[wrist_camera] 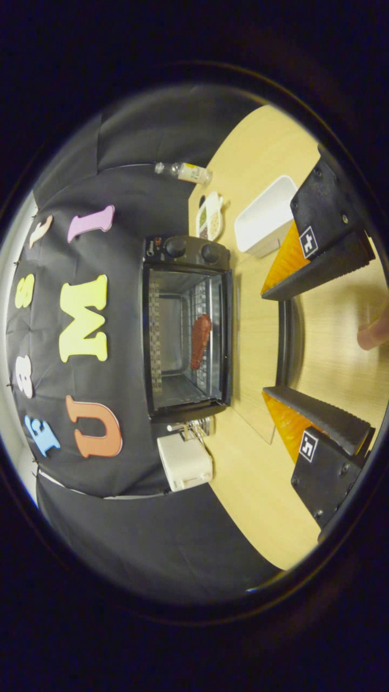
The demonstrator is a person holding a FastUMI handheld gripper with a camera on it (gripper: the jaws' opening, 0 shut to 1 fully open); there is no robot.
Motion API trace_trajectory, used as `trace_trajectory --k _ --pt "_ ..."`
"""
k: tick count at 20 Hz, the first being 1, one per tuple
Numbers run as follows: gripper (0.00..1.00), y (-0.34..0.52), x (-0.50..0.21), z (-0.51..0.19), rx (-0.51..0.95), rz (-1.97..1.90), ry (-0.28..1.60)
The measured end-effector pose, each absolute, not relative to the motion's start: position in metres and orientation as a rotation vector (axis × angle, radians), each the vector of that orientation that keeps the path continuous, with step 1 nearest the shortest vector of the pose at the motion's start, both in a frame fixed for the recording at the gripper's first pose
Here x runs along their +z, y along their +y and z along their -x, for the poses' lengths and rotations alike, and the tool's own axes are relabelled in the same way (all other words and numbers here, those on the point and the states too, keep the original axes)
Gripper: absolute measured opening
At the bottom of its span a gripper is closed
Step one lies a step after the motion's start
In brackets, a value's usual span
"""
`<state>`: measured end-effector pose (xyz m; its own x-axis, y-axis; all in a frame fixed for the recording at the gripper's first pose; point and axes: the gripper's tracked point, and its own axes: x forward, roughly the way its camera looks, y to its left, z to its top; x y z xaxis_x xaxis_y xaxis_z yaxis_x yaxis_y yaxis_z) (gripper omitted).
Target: Open the toaster oven, put the food inside, and close the toaster oven door.
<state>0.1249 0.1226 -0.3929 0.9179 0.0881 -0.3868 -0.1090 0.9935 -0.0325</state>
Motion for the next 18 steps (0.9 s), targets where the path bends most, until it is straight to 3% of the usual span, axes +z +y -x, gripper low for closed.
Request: trace_trajectory --k 7,14,18 --pt "1.00 0.125 -0.446 -0.126 0.063 0.069 0.560" --pt "1.00 0.126 -0.444 -0.132 0.017 0.056 0.540" --pt "1.00 0.125 -0.426 -0.137 -0.006 0.071 0.431"
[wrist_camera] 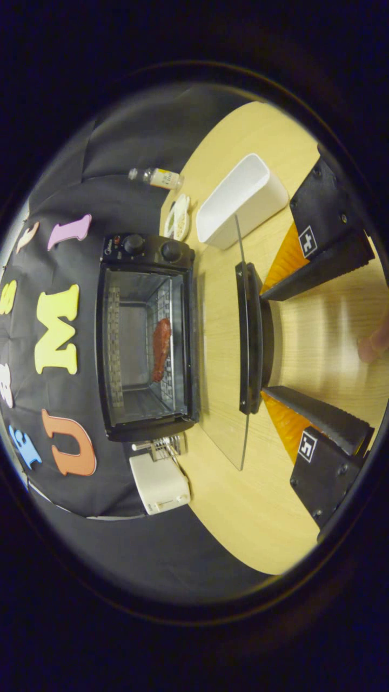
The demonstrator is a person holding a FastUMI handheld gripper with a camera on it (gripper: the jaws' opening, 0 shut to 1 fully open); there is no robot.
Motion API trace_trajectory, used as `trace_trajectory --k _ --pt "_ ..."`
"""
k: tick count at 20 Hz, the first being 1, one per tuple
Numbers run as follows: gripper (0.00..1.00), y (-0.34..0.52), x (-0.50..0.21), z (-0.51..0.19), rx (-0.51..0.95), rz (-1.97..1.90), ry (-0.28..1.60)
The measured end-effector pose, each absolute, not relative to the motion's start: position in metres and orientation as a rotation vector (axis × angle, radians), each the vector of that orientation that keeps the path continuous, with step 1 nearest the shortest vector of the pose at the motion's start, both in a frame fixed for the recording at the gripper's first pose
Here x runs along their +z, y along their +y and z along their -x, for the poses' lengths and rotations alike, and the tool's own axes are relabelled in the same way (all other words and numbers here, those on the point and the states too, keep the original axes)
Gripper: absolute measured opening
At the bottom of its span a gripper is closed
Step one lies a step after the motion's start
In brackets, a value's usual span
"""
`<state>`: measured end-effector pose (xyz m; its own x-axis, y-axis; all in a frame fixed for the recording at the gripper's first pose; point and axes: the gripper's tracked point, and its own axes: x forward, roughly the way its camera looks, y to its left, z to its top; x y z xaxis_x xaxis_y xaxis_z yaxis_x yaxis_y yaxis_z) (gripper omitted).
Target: Open the toaster oven, put the food inside, and close the toaster oven door.
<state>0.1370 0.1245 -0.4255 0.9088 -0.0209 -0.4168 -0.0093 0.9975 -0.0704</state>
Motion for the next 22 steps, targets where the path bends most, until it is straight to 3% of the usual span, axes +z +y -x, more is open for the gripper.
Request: trace_trajectory --k 22 --pt "1.00 0.149 -0.314 -0.178 -0.026 0.170 0.181"
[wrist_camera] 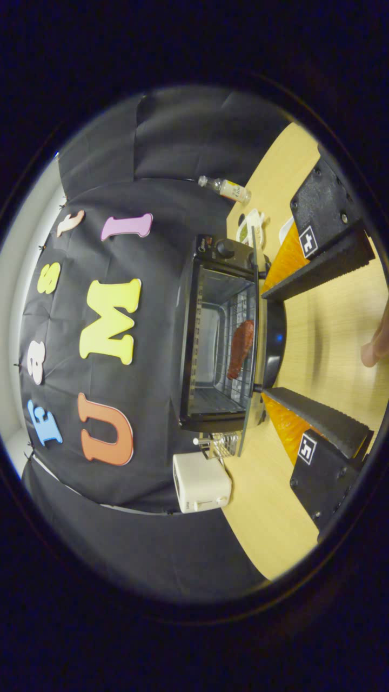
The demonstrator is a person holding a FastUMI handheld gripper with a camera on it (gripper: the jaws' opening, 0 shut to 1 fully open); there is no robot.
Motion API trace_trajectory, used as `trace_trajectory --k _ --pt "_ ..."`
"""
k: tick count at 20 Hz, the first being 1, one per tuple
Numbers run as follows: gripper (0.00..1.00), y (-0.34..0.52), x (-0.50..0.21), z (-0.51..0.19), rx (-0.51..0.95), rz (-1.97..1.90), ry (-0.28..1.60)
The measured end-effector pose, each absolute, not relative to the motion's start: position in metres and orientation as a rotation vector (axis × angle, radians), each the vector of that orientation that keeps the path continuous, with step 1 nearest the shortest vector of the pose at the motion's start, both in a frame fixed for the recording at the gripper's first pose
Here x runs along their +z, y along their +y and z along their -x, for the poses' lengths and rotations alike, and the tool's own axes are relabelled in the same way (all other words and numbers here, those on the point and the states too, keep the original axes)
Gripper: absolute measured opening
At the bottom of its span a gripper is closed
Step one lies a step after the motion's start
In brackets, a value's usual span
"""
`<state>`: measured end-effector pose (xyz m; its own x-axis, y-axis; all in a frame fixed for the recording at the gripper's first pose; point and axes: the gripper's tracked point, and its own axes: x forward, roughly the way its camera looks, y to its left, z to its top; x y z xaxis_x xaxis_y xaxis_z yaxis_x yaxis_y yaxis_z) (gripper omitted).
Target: Open the toaster oven, put the food inside, and close the toaster oven door.
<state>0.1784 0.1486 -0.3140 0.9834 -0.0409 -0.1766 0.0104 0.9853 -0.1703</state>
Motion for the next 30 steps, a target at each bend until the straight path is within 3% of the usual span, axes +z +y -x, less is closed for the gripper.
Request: trace_trajectory --k 9,13,23,30 --pt "1.00 0.156 -0.261 -0.229 -0.007 0.191 0.172" --pt "1.00 0.150 -0.218 -0.221 0.001 0.178 0.132" --pt "1.00 0.132 -0.078 -0.026 0.057 0.131 -0.112" --pt "1.00 0.099 -0.019 0.085 0.074 0.088 -0.206"
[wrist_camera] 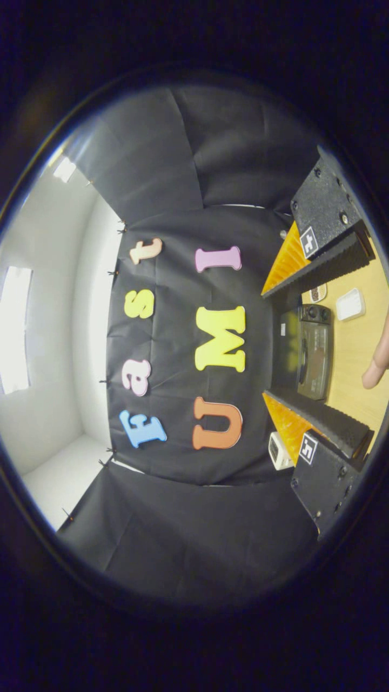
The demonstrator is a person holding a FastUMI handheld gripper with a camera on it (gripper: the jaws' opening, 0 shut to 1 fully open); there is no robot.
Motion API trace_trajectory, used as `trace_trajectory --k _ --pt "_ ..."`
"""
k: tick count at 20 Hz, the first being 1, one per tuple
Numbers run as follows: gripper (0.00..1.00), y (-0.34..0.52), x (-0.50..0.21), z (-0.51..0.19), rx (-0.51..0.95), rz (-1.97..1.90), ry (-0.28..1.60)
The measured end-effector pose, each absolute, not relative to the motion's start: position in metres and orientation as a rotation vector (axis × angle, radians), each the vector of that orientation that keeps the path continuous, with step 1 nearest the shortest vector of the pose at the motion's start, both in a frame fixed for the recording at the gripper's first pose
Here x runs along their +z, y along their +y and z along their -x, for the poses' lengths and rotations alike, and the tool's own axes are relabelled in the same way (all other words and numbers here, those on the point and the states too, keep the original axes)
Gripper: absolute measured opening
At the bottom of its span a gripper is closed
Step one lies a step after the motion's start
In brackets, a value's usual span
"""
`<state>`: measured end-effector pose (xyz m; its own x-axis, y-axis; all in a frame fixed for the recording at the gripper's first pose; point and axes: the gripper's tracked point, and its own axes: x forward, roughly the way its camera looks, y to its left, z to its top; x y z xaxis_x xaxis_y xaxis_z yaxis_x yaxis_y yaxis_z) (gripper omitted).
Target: Open the toaster oven, put the food inside, and close the toaster oven door.
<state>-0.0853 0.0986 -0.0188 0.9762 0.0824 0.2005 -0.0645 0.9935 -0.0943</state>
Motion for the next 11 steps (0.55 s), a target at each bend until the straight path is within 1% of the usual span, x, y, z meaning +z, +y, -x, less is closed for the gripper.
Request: trace_trajectory --k 3,7,11 --pt "1.00 0.078 -0.002 0.119 0.069 0.076 -0.240" --pt "1.00 0.068 -0.009 0.148 0.102 0.071 -0.224" --pt "1.00 0.059 -0.018 0.161 0.111 0.087 -0.208"
